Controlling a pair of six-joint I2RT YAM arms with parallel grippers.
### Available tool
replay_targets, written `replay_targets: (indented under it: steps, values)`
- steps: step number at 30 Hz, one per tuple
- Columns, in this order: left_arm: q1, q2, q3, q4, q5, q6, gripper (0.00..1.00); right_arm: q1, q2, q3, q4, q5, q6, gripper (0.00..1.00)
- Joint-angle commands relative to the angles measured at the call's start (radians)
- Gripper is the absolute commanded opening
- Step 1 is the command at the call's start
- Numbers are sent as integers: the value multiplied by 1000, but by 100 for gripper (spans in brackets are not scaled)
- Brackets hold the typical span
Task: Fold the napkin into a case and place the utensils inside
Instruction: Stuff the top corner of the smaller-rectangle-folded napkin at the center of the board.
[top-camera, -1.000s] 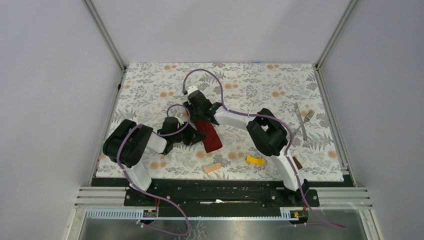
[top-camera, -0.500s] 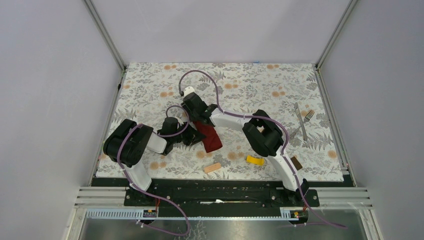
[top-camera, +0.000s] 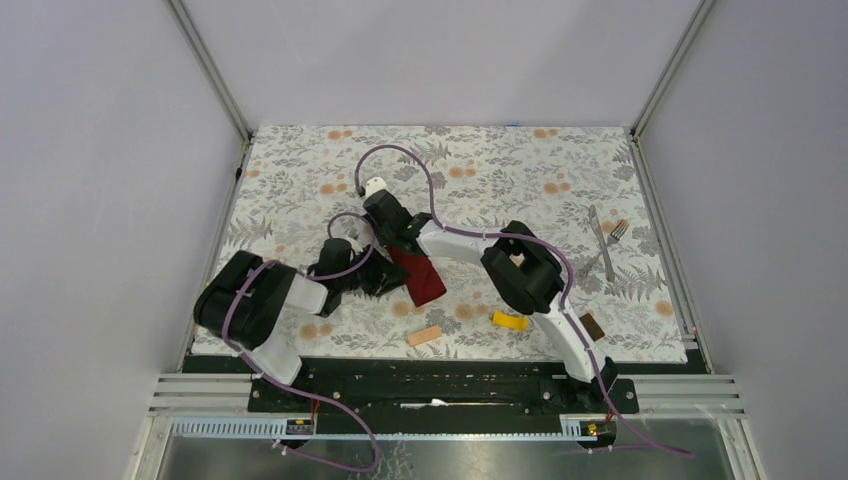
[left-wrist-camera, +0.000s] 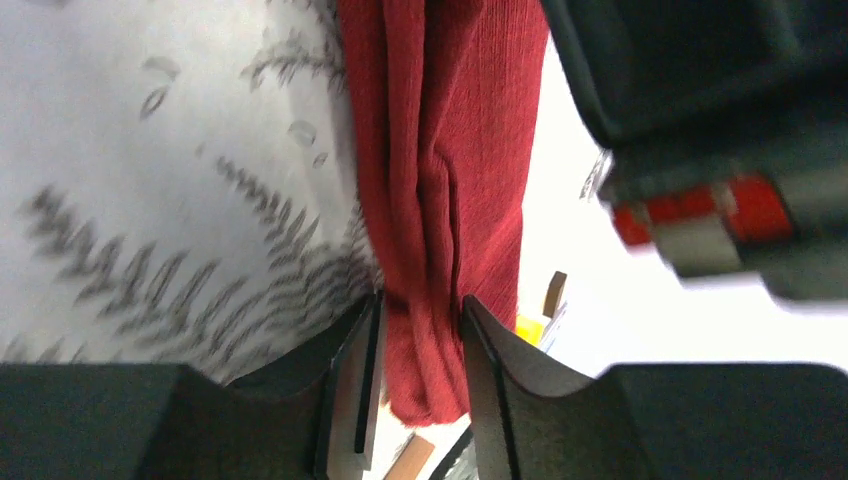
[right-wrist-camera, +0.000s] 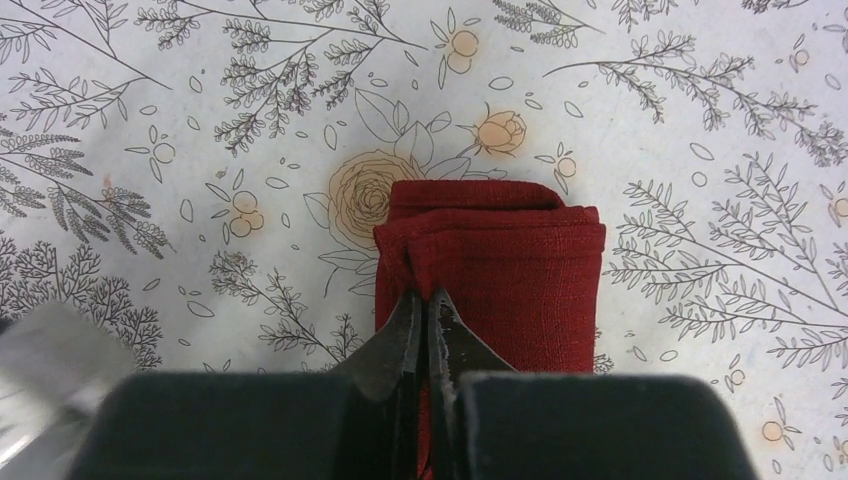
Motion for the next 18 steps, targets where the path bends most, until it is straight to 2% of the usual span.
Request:
replay_targets:
  steps: [1, 5, 9, 13, 18]
  values:
    - [40, -179, -95, -111, -68, 57, 43, 9, -74, -35, 62, 20, 41, 0]
    - [107, -404, -109, -288, -163, 123, 55, -9, -110, -81, 85, -29, 79, 0]
    - [154, -562, -36, -515, -303, 210, 63, -21, -146, -120, 96, -53, 107, 0]
    - [173, -514, 87, -610, -339, 269, 64, -35, -168, -144, 98, -73, 132, 0]
    - [177, -334, 216, -608, -308, 295, 65, -47, -178, -165, 98, -77, 159, 0]
